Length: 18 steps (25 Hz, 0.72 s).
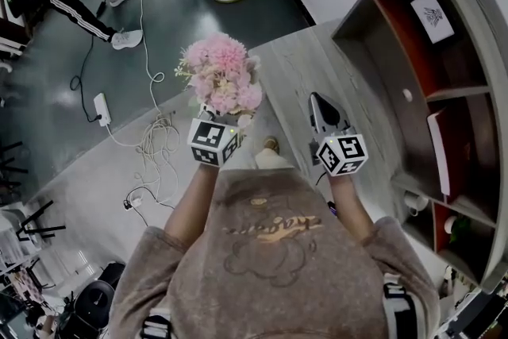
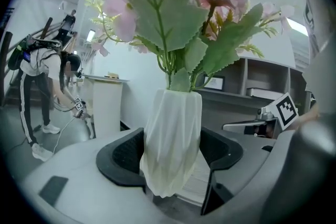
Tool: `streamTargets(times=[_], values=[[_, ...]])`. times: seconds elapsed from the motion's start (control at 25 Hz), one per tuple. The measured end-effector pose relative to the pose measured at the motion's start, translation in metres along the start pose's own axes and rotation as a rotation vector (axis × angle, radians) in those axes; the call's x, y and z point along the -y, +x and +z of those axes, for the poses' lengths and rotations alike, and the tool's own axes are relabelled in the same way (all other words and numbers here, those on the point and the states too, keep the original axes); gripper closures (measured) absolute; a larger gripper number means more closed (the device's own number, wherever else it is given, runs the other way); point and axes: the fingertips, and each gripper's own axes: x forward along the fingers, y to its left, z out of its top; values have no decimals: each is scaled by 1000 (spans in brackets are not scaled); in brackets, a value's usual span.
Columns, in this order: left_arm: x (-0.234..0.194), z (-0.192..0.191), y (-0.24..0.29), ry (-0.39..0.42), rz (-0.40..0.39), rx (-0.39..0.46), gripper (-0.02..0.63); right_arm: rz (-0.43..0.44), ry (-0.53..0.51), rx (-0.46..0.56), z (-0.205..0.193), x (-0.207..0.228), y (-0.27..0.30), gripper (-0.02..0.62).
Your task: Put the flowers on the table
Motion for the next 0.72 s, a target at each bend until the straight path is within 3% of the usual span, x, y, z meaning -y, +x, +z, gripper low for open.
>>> streamTargets(times=[0.2,0.72], values=[[-9,10,17,3,-37,0,264,-29,8,-1,4,6,14,597],[-43,25,72,73,-220,-7,265,-218,34,40,17,14,36,597]])
